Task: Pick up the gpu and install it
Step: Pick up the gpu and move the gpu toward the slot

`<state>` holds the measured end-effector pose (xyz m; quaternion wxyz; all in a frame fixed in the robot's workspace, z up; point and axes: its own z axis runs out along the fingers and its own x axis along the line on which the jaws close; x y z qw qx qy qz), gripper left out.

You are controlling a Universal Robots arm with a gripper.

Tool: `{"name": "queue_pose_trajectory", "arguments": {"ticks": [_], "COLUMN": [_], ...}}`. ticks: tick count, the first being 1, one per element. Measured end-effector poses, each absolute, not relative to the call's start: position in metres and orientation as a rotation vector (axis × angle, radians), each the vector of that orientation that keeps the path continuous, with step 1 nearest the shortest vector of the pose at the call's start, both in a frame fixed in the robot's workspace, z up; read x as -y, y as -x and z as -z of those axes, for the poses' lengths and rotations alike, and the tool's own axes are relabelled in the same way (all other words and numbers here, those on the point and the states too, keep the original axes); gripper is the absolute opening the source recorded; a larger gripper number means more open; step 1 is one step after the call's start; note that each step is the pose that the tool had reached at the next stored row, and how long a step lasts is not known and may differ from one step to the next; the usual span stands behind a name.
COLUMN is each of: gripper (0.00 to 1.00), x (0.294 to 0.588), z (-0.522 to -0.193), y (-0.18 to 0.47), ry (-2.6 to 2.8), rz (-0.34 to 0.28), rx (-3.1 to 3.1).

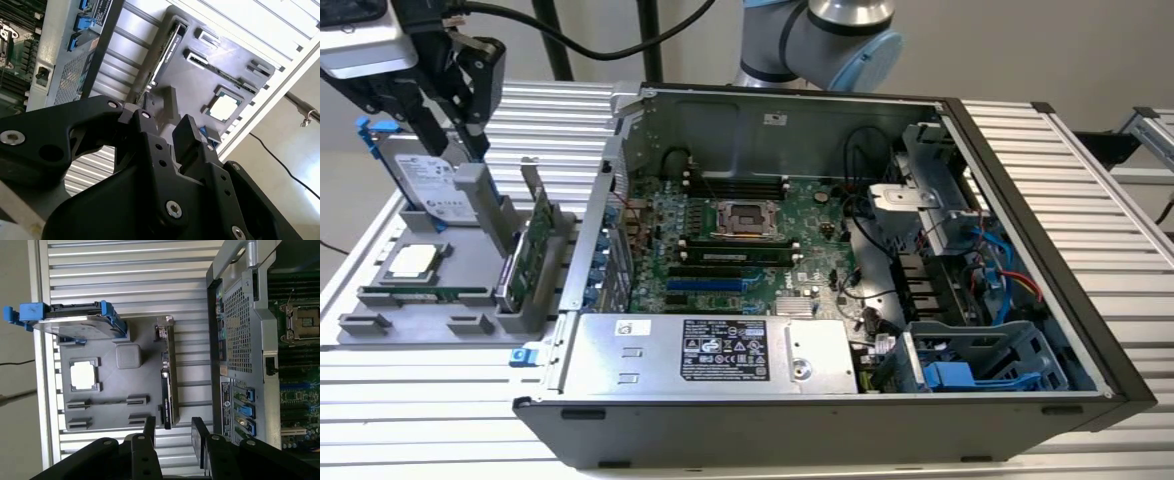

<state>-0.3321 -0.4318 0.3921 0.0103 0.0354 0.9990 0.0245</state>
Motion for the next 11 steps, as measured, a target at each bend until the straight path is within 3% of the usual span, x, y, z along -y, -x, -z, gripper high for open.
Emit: {"name": "queue_pose_trajectory", "arguments": {"ticks": [11], "gripper": [1.0], "x": [0.4318], "z": [-0.388], "y": [0.3321], "ry": [-0.11], "rz": [-0.076], "rx": [-3.118]}}
